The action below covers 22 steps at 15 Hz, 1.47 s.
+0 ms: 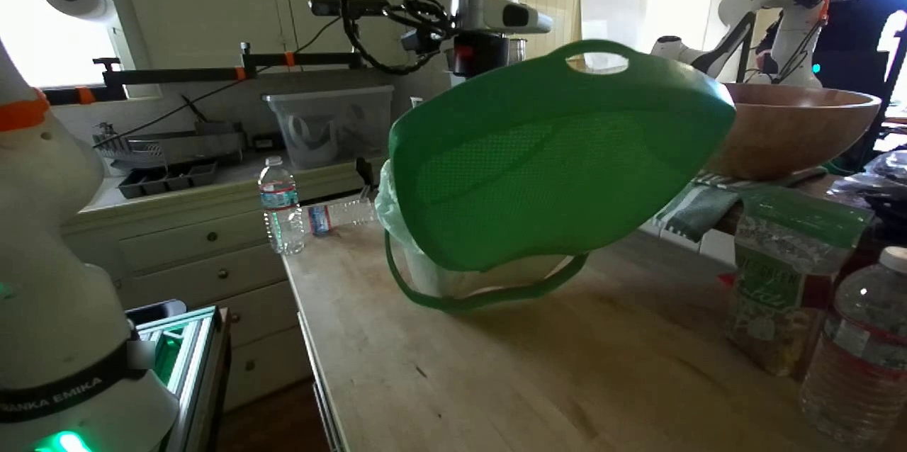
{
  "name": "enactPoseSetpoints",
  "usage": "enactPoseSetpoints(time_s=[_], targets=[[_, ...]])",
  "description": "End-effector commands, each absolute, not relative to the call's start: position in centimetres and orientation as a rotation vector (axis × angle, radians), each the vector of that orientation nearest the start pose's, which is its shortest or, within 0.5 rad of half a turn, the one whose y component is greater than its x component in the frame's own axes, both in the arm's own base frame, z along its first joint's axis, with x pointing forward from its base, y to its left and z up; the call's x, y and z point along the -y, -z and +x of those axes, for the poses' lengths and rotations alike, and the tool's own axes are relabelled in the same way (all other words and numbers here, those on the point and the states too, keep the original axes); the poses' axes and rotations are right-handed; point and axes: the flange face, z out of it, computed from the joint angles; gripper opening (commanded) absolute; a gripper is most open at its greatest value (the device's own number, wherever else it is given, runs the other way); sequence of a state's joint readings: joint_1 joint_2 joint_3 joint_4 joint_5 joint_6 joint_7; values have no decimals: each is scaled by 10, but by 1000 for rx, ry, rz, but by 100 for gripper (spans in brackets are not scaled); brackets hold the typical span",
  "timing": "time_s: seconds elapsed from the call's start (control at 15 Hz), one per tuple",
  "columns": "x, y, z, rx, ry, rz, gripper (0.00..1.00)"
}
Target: Put the bin upright
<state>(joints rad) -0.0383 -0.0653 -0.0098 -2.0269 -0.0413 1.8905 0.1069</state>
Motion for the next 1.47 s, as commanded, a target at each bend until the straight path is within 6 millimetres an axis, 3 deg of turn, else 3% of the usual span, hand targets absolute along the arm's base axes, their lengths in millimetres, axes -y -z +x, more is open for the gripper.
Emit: enactPoseSetpoints(time_s=[0.0,0.4,0.8,1.13,1.2,1.27,1.4], targets=[[20,-460,517,-155,-234,-3304,5],[0,-444,520,-16,-287,-3496,5],[-23,-429,525,95,-269,-3579,5],[-36,-414,528,90,-229,-3622,5],[-38,-412,528,89,-230,-3628,13],[-40,-410,528,91,-228,-3634,37],[-42,-407,528,93,-229,-3644,44]])
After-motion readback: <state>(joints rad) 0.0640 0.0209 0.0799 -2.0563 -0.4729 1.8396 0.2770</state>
